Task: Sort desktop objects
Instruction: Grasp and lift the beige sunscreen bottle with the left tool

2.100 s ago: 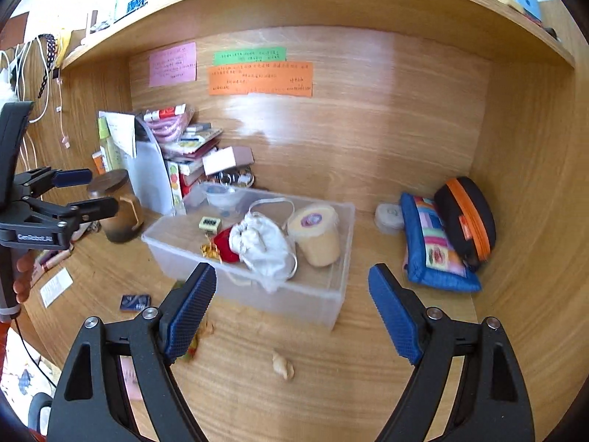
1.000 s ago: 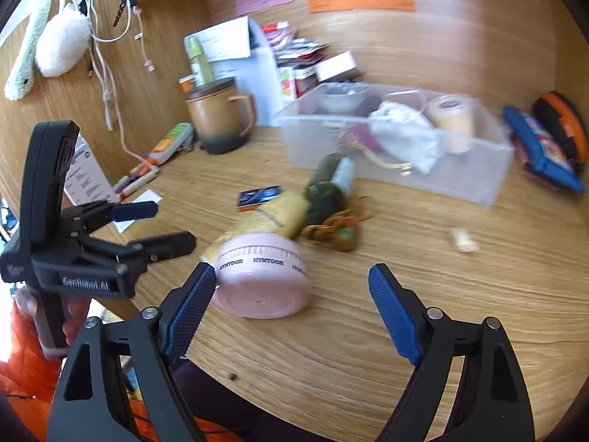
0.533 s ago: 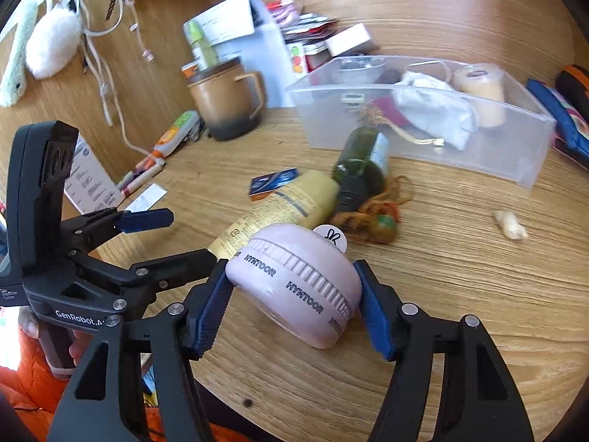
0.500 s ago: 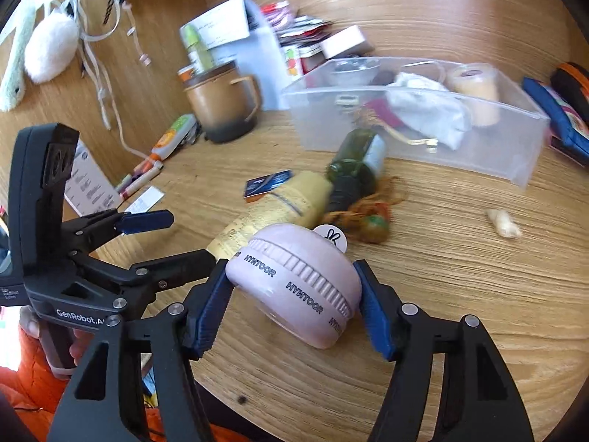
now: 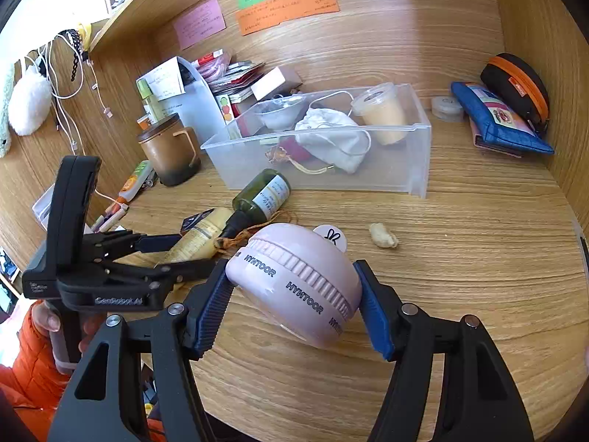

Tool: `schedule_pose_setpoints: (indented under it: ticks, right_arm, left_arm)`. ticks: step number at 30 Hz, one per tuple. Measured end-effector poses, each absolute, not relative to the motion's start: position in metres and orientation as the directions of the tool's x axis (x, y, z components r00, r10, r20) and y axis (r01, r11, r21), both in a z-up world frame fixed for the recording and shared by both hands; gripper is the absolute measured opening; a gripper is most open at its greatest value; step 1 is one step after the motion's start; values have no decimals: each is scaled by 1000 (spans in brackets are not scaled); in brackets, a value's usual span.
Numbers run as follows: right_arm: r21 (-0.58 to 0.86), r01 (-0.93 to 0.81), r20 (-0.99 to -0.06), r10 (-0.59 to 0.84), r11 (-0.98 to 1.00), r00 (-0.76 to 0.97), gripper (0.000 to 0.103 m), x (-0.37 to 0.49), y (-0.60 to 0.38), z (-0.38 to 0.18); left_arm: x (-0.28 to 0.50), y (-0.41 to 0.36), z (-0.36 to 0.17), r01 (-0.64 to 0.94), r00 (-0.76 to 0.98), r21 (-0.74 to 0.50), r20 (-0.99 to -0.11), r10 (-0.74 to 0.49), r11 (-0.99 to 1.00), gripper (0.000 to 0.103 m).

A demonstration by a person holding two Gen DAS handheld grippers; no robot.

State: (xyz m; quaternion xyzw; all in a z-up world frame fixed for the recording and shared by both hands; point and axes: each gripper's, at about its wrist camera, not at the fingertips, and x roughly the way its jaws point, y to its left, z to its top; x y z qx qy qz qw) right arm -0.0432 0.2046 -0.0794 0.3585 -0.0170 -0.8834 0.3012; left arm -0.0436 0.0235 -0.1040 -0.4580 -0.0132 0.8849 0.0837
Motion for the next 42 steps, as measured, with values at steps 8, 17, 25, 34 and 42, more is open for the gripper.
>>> schedule_pose_setpoints:
  ticks: [8,17,25,34,42]
  right_arm:
    - [242,540,-622,-556,-806,-551,62,-55,206,-80]
    - [227,542,-616,-550,-809,-564,62,-58,204,-75]
    - [220,546,-616,-549,-808,-565,62,-62,200,-70]
    - [208,548,-608,-546,-810,-576,62,-68,193,-58]
    - [175,547,-596,-530,-819,-603,62,-79,193,-40]
  left_arm:
    - [-52,36,-106,-157,-589,-12,-802,103,-988,51]
    - [-42,30,-103,-169,-589,-55,-795,145,-984,48]
    - [-30,18,-84,-142,-642,-86,-750,158,-986,48]
    - [-24,16,-51,-154,-707,-90,-686,173,-984,48]
    - [-32,9,-30,-152,-738,-92,-651,175,-984,48]
